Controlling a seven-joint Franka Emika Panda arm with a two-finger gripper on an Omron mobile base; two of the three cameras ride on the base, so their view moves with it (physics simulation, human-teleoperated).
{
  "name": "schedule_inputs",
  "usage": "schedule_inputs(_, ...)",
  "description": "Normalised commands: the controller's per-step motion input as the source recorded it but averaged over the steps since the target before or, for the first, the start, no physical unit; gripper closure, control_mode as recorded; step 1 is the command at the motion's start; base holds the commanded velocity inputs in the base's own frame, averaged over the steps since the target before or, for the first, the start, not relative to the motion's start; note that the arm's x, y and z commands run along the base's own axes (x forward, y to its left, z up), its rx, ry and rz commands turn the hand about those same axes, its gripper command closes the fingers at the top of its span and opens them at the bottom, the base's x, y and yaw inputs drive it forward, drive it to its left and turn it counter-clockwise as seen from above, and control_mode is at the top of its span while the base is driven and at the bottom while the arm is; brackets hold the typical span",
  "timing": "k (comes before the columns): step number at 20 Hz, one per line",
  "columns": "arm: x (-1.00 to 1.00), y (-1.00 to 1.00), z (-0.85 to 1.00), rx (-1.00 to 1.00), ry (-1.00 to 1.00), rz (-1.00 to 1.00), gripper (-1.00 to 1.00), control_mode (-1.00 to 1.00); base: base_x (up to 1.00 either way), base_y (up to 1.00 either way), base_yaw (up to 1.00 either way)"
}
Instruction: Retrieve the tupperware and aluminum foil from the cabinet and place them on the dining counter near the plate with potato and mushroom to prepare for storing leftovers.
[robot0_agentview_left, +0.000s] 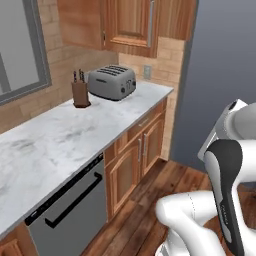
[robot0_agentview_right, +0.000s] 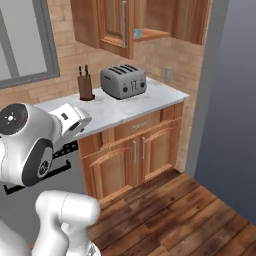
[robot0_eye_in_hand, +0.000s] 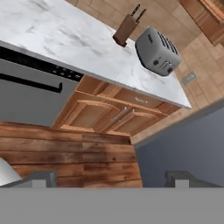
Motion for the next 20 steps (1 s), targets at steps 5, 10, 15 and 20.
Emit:
schedule_inputs(5, 0.0, 0.0, 0.0, 0.0, 0.0, 0.0, -1.0, 1.0, 1.0, -0.84, 0.28)
schedule_inputs(10, 0.0, 0.0, 0.0, 0.0, 0.0, 0.0, -1.0, 1.0, 1.0, -0.95, 0.26)
schedule_inputs(15, 0.0, 0.0, 0.0, 0.0, 0.0, 0.0, -1.0, 1.0, 1.0, -0.79, 0.32)
schedule_inputs(20, 0.0, 0.0, 0.0, 0.0, 0.0, 0.0, -1.0, 1.0, 1.0, -0.57, 0.39)
